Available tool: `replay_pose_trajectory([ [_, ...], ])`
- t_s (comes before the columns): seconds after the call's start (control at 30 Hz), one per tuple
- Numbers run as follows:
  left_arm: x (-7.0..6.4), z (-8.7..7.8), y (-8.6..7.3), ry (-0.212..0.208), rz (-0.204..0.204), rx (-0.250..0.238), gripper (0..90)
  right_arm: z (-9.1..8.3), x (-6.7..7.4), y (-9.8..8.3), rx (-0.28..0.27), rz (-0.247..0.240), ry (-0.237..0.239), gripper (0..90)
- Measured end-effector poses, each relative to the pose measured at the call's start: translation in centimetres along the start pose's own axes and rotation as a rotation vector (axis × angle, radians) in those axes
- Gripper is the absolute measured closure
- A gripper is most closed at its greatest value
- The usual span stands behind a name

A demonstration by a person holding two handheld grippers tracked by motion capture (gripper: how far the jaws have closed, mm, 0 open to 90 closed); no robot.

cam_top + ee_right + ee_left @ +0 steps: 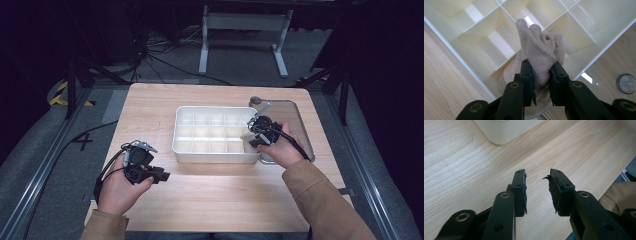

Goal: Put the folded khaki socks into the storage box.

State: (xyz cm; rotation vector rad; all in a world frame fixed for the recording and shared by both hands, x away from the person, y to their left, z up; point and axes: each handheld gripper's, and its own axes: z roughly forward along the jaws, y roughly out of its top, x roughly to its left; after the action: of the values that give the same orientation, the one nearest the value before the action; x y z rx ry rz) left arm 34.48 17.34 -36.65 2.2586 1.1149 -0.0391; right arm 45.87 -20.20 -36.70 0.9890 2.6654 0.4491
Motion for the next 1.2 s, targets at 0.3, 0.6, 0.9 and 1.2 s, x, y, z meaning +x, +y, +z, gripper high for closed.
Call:
replay_pose_trajectory([
  [0.3, 0.0, 0.0, 0.0, -0.002, 0.005, 0.006, 67.1, 0.6, 0.2, 0.0, 0.034, 0.008, 0.019, 75.9],
  [0.6, -0.1, 0.1, 0.0, -0.001, 0.006, 0.006, 67.0, 1.7, 0.3, -0.2, 0.086, 0.022, 0.036, 76.3],
  [0.9, -0.2, 0.2, 0.1, -0.002, 0.009, 0.009, 66.8, 2.3, 0.1, -0.2, 0.109, 0.035, 0.049, 76.1],
  [1.2, -0.2, 0.3, 0.1, -0.002, 0.01, 0.011, 66.2, 0.5, -0.2, 0.2, 0.061, 0.078, 0.058, 60.2],
])
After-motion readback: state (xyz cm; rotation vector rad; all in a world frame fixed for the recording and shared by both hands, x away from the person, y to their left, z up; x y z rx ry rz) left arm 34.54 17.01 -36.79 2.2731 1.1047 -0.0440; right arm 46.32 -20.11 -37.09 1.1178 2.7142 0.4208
